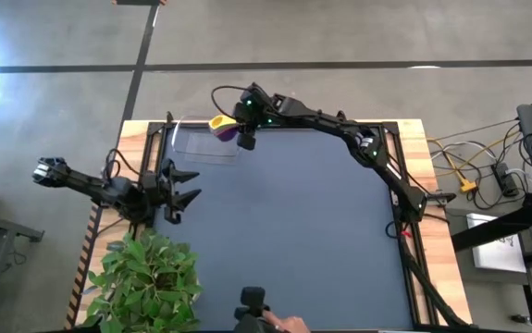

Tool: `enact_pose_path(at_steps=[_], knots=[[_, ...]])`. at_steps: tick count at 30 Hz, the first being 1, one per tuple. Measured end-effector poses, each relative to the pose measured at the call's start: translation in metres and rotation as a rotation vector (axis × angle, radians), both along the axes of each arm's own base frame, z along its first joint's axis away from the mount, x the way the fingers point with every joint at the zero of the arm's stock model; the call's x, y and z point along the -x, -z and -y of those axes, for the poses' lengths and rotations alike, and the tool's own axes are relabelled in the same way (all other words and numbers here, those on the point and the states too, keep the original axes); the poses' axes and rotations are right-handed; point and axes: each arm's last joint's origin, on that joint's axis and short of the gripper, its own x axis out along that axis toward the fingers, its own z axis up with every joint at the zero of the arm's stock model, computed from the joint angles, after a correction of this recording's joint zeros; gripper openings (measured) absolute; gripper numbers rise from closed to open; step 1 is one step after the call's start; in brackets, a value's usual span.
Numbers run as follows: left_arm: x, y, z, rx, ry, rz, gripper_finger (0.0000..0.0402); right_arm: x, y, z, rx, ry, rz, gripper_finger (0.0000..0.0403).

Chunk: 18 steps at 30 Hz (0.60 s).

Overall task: Nest measuring cups in basket
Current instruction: Put the nested measuring cups into the transparent bin

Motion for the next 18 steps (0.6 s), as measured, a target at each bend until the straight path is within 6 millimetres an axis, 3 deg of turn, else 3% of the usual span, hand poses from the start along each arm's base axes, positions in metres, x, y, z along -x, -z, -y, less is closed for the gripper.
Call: enact_pose_path(at_steps=[18], knots=[[-0.006,0.005,0.002,0.007,0.004,-0.045,0.0233,-0.001,0.04,-0.001,-0.052,-0.029,-0.028,0.0101]])
